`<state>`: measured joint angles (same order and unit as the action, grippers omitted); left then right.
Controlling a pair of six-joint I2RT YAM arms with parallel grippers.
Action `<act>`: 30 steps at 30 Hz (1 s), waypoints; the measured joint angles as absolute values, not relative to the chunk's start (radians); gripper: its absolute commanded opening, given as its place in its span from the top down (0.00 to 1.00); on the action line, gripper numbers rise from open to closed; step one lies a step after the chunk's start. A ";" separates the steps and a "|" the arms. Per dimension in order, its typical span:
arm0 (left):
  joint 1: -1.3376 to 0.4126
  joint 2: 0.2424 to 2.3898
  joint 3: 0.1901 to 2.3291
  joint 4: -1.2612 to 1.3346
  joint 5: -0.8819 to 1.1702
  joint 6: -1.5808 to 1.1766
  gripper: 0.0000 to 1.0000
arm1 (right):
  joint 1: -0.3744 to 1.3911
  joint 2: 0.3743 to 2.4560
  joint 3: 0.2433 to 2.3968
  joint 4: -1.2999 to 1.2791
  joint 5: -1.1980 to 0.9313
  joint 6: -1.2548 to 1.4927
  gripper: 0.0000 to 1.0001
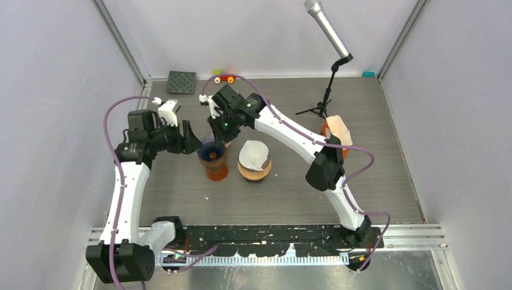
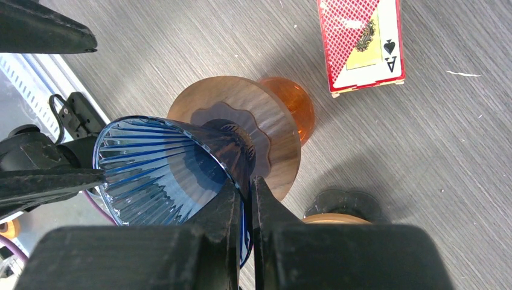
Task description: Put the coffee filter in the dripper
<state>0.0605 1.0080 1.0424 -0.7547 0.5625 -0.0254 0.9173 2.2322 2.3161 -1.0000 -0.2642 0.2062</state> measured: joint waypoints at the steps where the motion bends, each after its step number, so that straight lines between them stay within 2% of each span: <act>1: 0.056 1.011 1.042 -0.752 0.560 -0.025 0.42 | 0.917 2.232 2.316 -1.000 -0.264 0.207 1.00; 6: 0.033 1.056 1.043 -0.751 0.548 -0.025 0.49 | 0.917 2.234 2.320 -1.002 -0.264 0.207 1.00; 10: 0.016 1.108 1.042 -0.749 0.540 -0.025 0.61 | 0.917 2.237 2.324 -1.004 -0.260 0.207 1.00; 16: 0.005 1.127 1.043 -0.744 0.543 -0.026 0.71 | 0.917 2.243 2.334 -1.003 -0.252 0.210 1.00; 19: -0.018 1.127 1.043 -0.739 0.538 -0.022 0.81 | 0.917 2.247 2.337 -1.003 -0.251 0.210 1.00; 23: -0.036 1.131 1.042 -0.734 0.532 -0.018 1.00 | 0.917 2.253 2.347 -1.004 -0.252 0.210 1.00; 30: -0.040 1.146 1.045 -0.719 0.505 -0.046 1.00 | 0.919 2.257 2.355 -1.005 -0.229 0.236 1.00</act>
<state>-0.0399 1.1461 1.0447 -0.7193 0.5049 -0.0456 0.9192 2.2570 2.3547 -1.0054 -0.2291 0.2359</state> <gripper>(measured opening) 0.035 0.105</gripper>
